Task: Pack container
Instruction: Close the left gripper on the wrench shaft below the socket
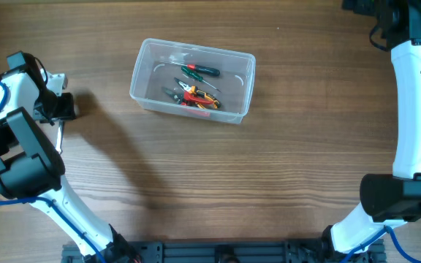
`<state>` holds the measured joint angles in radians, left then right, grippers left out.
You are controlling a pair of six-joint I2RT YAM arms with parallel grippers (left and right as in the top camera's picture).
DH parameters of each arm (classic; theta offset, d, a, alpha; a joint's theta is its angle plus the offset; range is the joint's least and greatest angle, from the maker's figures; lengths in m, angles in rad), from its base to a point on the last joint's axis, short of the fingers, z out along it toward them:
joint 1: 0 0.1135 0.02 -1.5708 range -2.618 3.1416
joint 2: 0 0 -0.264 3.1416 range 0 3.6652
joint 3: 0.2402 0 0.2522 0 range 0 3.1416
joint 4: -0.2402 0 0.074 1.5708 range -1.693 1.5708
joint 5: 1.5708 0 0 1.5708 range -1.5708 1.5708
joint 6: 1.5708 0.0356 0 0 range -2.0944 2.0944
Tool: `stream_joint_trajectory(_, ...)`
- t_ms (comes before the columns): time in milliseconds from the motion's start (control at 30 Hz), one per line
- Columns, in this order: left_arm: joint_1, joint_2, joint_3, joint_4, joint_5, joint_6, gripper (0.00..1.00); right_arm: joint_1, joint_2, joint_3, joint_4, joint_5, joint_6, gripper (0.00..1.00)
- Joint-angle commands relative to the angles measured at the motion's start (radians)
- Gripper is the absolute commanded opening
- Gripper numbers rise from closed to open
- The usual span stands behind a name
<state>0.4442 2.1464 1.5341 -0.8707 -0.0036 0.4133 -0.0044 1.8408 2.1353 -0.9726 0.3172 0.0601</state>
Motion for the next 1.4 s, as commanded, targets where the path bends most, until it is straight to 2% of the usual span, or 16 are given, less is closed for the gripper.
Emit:
stream_joint_trajectory(0,0.0,0.022,-0.012,0.0,-0.018,0.006,0.43,0.005,-0.005,0.004,0.002,-0.001,0.018,1.0)
stream_joint_trajectory(167,0.0,0.022,-0.012,0.0,-0.051,0.006,0.45,0.005,-0.005,0.004,0.002,-0.001,0.018,1.0)
stream_joint_trajectory(233,0.0,0.022,-0.012,0.0,-0.056,0.007,0.49,0.005,-0.005,0.004,0.002,-0.001,0.018,1.0)
stream_joint_trajectory(633,0.0,0.022,-0.012,0.0,-0.058,0.029,0.51,0.005,-0.005,0.004,0.002,-0.001,0.018,1.0)
stream_joint_trajectory(800,0.0,0.022,-0.012,0.0,-0.058,0.029,0.38,0.005,-0.005,0.004,0.002,-0.001,0.018,1.0)
stream_joint_trajectory(967,0.0,0.022,-0.012,0.001,-0.058,0.029,0.35,0.005,-0.005,0.004,0.002,-0.001,0.018,1.0)
stream_joint_trajectory(1000,0.0,0.022,-0.012,0.001,-0.058,0.029,0.31,0.005,-0.005,0.004,0.002,-0.001,0.018,1.0)
stream_joint_trajectory(1100,0.0,0.022,-0.012,0.002,-0.058,0.029,0.09,0.005,-0.005,0.004,0.002,-0.001,0.019,1.0)
stream_joint_trajectory(1367,0.0,0.022,-0.012,0.008,-0.058,0.029,0.08,0.005,-0.005,0.004,0.002,-0.001,0.019,1.0)
